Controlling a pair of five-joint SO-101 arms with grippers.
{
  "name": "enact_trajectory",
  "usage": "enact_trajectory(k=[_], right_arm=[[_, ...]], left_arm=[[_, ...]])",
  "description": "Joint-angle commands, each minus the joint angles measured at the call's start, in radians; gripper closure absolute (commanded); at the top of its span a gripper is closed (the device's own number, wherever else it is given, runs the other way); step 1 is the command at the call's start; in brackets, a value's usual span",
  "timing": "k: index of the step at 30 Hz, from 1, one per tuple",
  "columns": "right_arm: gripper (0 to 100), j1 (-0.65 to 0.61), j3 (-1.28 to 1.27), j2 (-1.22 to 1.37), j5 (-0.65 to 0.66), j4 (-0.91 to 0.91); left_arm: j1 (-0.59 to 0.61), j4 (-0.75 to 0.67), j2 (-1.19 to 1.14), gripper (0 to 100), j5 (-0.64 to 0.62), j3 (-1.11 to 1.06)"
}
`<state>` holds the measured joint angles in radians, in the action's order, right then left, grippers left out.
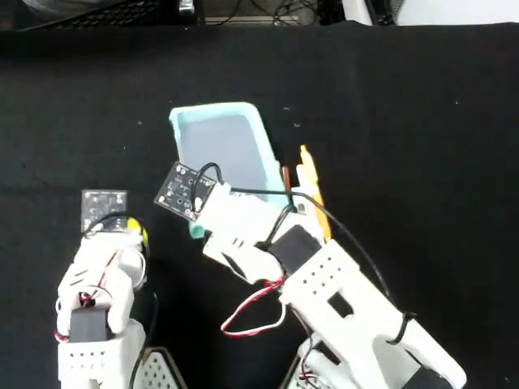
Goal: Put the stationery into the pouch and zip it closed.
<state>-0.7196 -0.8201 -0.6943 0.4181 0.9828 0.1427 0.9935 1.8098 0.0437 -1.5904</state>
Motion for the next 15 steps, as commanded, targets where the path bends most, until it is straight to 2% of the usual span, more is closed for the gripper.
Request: enact_trajectory(k=[1,6,11,15], right_arm=[[98.6,0.017,0.059,-0.031,-0.011,-0.008],[98.6,0.015,0.087,-0.038,-0.012,-0.012],[98.6,0.015,0.134,-0.038,-0.012,-0.003],[98.6,0.015,0.137,-0.038,-0.012,-0.005]], left_arm=[[-0.021,0.038,0.008,83,-0.12,0.114],[-0.076,0.107,0.008,82,-0.097,0.076],[-0.16,0.074,0.008,82,-0.101,0.03],[-0.225,0.052,0.008,82,-0.17,0.061]])
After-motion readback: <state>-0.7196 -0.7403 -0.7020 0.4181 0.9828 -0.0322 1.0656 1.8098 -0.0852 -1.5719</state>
